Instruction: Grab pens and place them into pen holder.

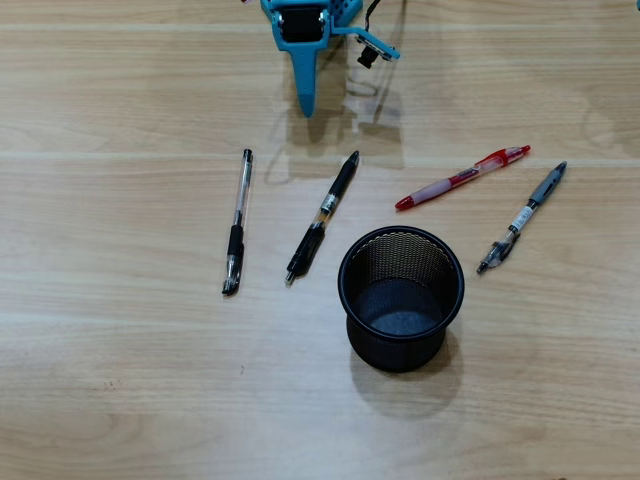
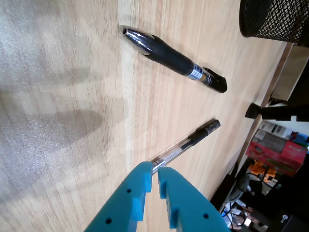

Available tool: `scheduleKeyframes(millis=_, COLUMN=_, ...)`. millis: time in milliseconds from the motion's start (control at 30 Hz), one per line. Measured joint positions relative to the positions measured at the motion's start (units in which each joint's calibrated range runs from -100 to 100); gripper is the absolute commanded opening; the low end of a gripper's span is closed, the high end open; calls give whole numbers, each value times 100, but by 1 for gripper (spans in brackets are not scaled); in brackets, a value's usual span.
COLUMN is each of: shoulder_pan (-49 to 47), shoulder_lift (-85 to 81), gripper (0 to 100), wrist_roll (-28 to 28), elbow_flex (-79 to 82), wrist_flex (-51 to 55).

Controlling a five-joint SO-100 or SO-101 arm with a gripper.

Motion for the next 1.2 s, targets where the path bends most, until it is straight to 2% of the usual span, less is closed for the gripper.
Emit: scheduleKeyframes(millis=1200, shoulder_pan=0, shoulder_lift=0, gripper=2, wrist_roll=0, elbow_flex=-195, wrist_flex=0)
